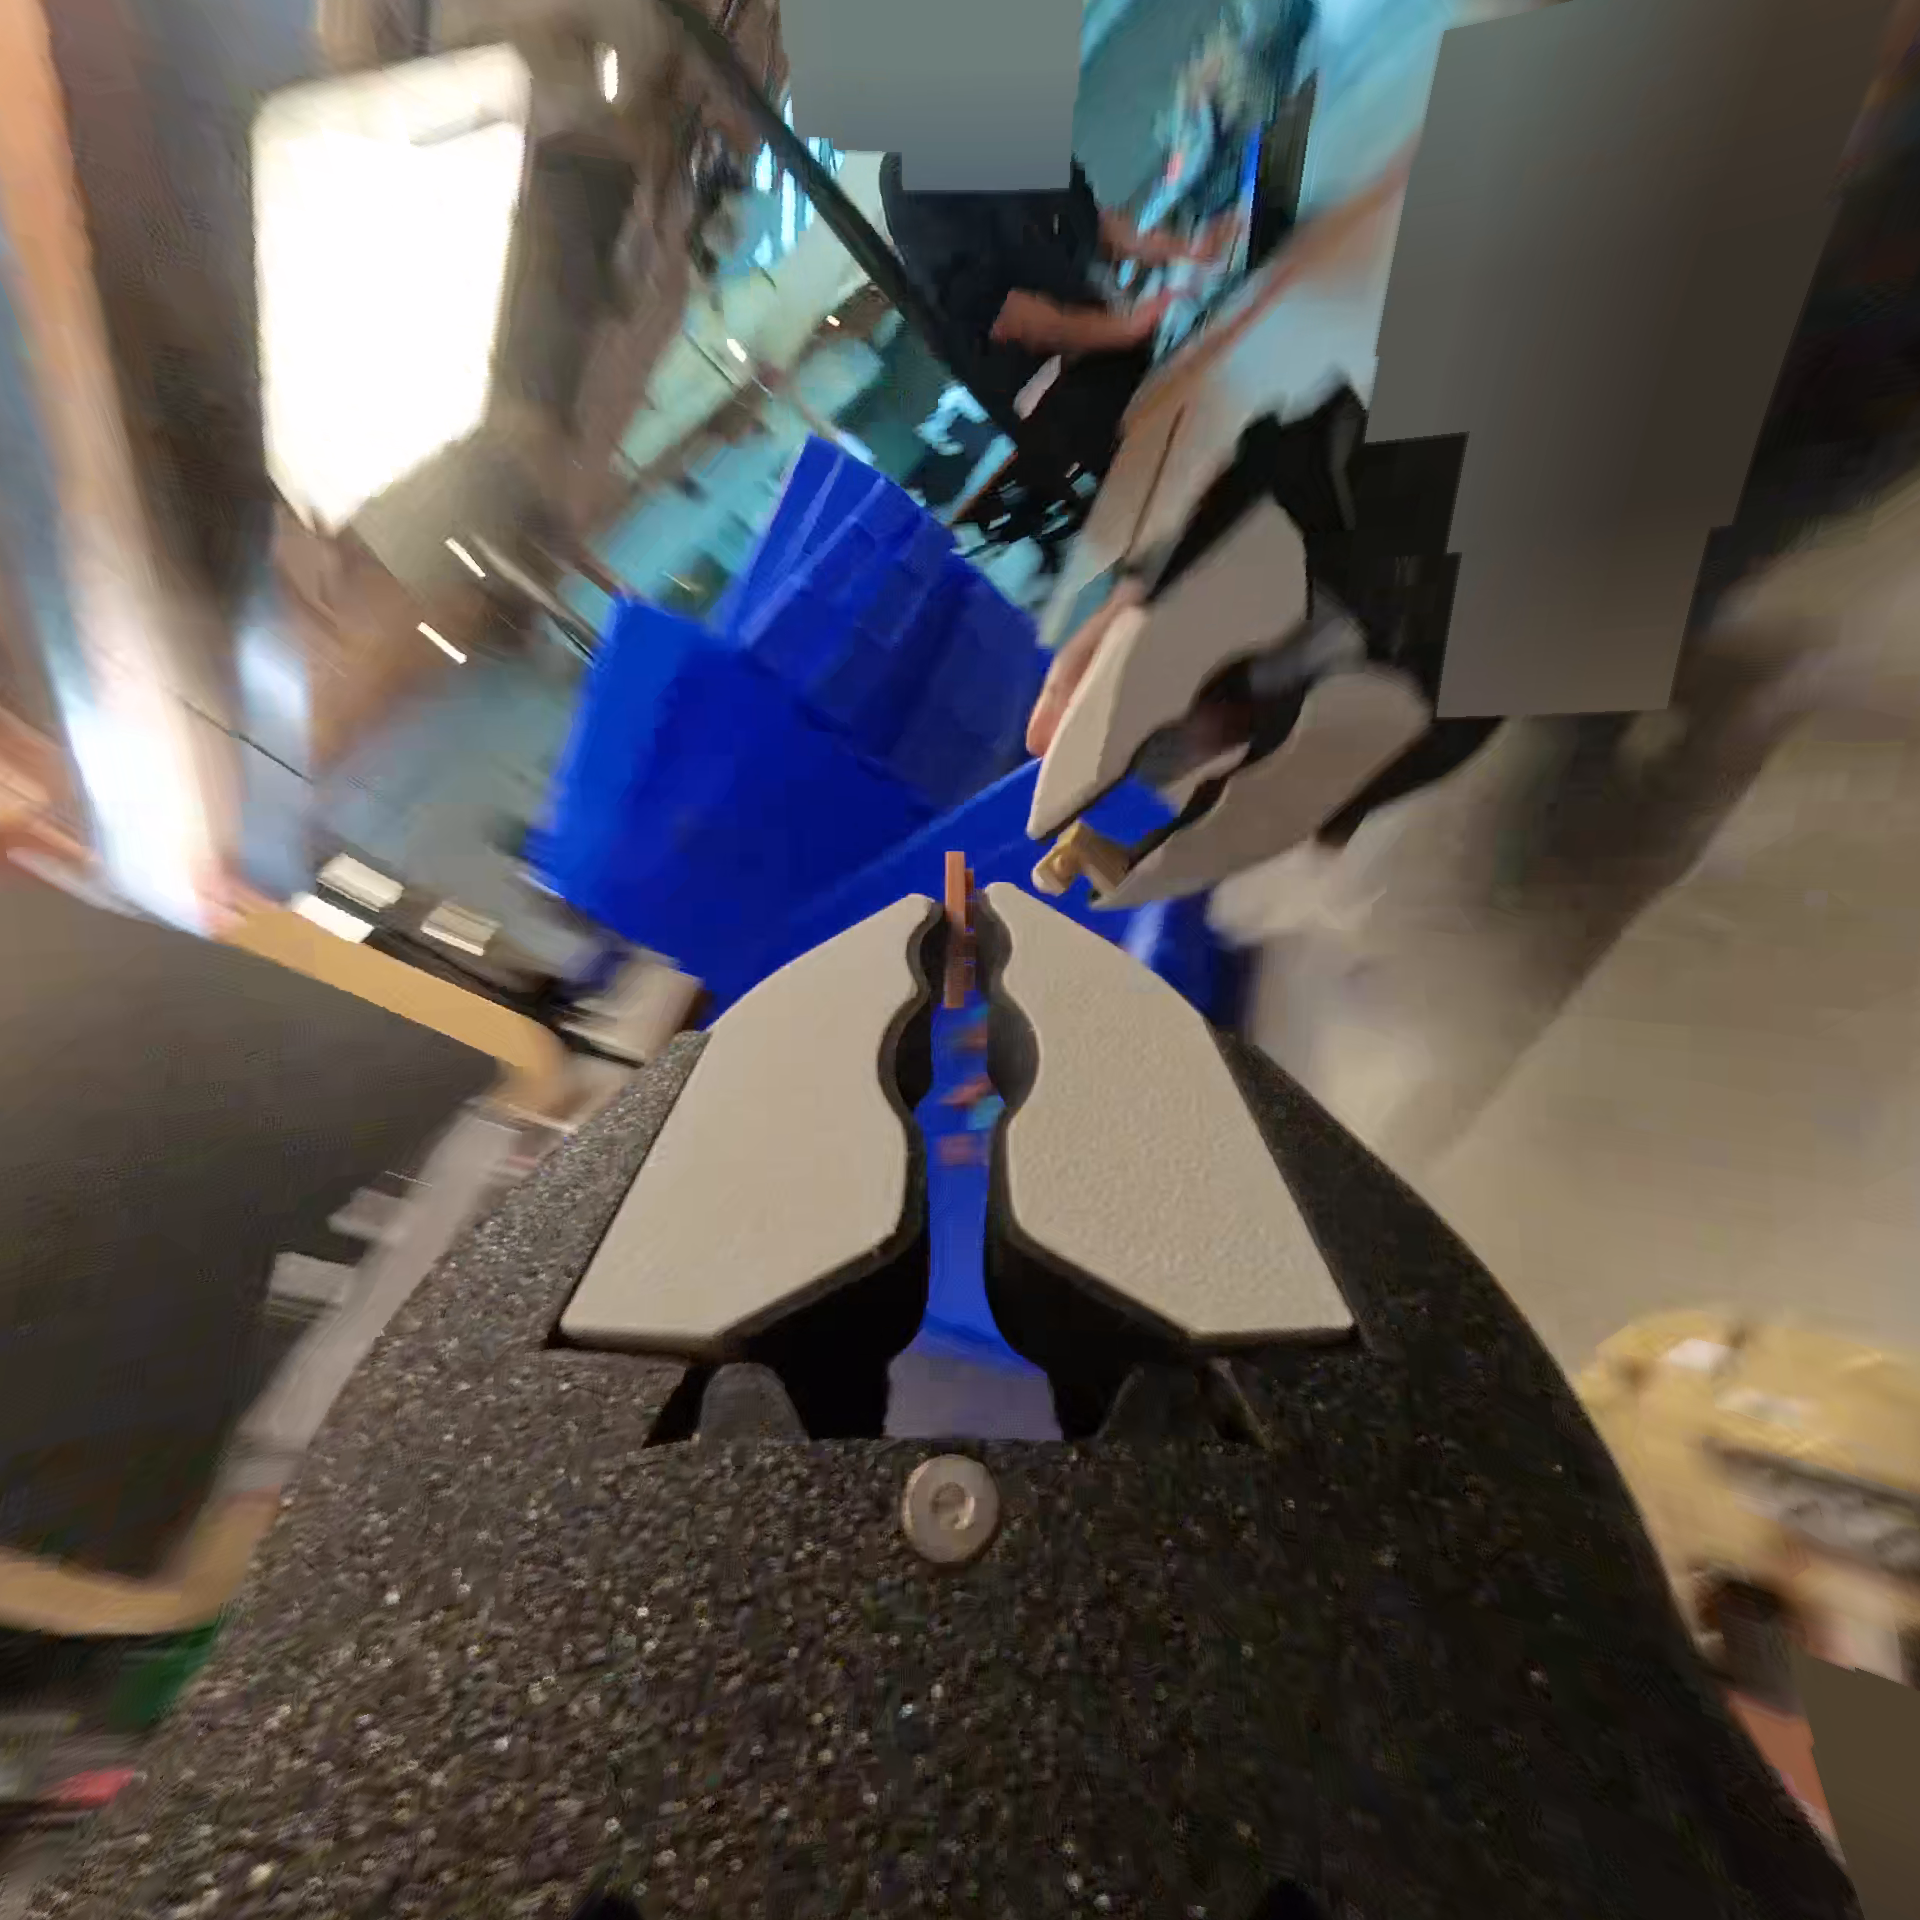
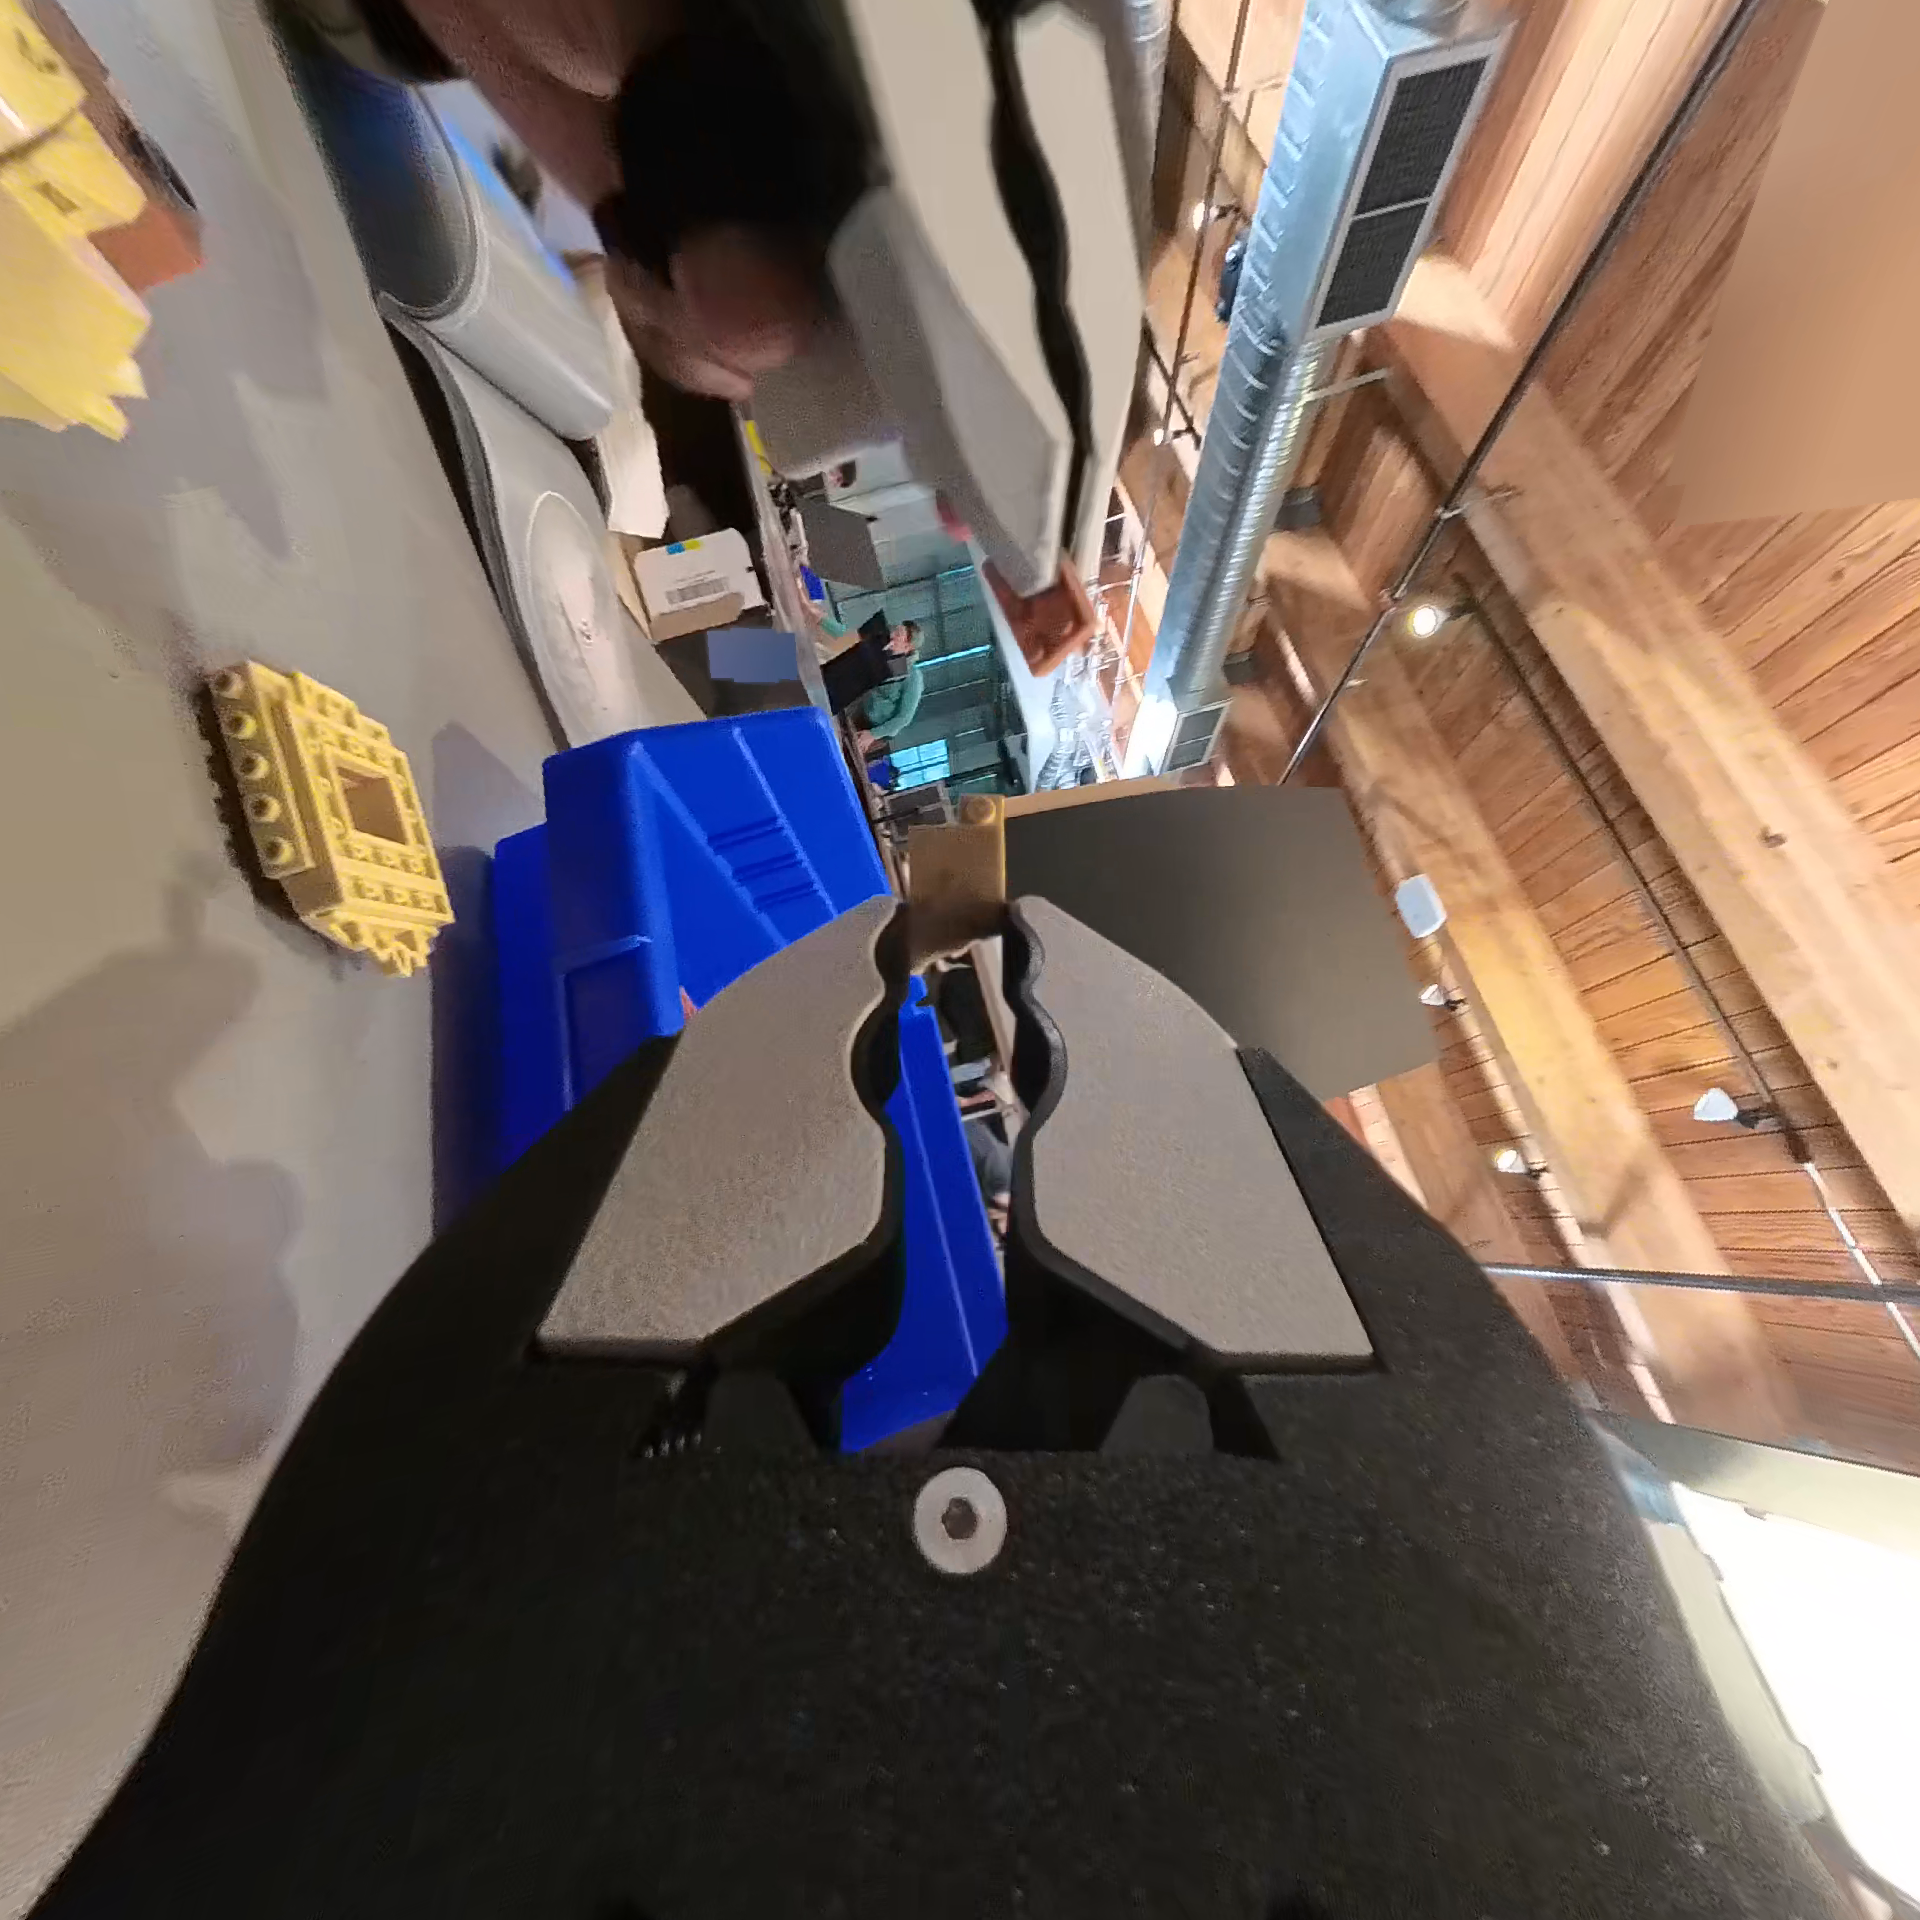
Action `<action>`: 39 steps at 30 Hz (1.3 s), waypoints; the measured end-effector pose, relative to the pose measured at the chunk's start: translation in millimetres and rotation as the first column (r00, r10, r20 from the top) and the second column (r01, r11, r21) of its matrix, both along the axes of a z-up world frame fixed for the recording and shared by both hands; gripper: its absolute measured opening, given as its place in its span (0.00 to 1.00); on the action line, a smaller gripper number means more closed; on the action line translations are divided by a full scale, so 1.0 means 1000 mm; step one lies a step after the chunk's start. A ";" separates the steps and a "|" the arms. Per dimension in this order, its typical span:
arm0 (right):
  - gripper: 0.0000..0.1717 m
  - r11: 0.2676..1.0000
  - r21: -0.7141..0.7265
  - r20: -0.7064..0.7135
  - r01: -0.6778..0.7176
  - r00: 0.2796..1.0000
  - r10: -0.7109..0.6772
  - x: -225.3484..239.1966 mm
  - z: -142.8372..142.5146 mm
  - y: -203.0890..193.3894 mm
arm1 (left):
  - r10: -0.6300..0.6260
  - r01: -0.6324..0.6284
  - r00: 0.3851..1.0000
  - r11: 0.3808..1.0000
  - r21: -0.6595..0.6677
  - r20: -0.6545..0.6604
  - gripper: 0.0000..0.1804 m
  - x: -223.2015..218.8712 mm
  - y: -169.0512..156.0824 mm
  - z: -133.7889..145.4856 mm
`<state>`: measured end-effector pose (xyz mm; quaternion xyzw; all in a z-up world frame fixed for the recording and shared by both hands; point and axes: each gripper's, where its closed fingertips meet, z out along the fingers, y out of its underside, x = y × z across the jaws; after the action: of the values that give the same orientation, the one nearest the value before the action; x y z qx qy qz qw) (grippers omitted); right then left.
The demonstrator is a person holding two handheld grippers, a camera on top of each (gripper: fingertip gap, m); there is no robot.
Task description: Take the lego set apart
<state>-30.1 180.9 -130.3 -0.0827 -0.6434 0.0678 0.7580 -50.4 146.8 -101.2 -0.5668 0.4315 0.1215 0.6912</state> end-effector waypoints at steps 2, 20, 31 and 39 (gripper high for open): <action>0.09 1.000 0.014 -0.007 -0.002 1.000 0.002 0.000 0.000 -0.002 | 0.104 -0.040 0.946 0.977 0.209 -0.306 0.03 0.007 -0.005 -0.003; 0.09 0.924 -0.382 0.161 0.024 0.986 0.041 -0.010 -0.016 0.014 | 0.245 -0.178 0.959 0.912 -0.369 0.142 0.18 -0.040 0.062 -0.037; 0.09 0.310 -0.936 0.035 -0.168 0.831 0.555 0.003 0.005 -0.029 | -0.142 0.202 0.967 0.934 -0.295 0.212 0.10 0.013 0.020 -0.024; 0.09 0.283 -0.943 0.025 -0.174 0.812 0.583 0.004 0.003 -0.033 | -0.237 0.379 0.888 0.863 -0.335 0.394 0.09 0.023 0.005 -0.014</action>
<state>-26.3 147.5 -127.7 -0.3357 -0.6258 0.5737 0.4082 -27.3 151.3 -114.9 -0.6316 0.4076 -0.1831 0.6336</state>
